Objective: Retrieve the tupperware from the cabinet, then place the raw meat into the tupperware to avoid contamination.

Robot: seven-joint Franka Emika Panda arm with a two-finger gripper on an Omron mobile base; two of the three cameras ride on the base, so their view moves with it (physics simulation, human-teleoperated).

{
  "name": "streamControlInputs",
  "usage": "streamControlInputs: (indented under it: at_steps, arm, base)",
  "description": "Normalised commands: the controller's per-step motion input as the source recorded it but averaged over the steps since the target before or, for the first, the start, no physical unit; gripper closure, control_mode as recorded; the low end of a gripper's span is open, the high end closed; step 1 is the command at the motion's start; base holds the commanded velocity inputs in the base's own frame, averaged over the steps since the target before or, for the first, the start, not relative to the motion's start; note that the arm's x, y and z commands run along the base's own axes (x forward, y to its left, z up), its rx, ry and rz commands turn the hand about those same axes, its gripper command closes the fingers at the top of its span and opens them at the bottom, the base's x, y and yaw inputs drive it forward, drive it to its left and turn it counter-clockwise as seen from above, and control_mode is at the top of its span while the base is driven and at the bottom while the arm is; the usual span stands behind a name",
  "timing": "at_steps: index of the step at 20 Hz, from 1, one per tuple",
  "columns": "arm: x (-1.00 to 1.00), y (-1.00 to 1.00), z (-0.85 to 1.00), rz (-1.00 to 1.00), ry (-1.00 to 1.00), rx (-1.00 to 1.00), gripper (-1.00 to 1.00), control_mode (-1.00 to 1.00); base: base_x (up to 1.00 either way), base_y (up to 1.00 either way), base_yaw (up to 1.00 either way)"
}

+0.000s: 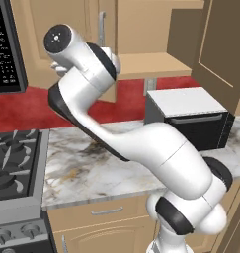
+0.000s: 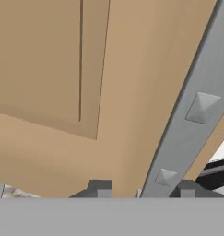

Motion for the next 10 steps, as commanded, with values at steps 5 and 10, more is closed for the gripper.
streamControlInputs:
  at_steps: [5,10]
  arm:
    - [-0.71,0.79,0.0,0.0,0.01,-0.12,1.0,-1.0]
    - [-0.56,0.81,0.0,0.0,0.04,-0.15,1.0,-1.0]
  base:
    - [0.0,0.0,0.0]
    - [0.0,0.0,0.0]
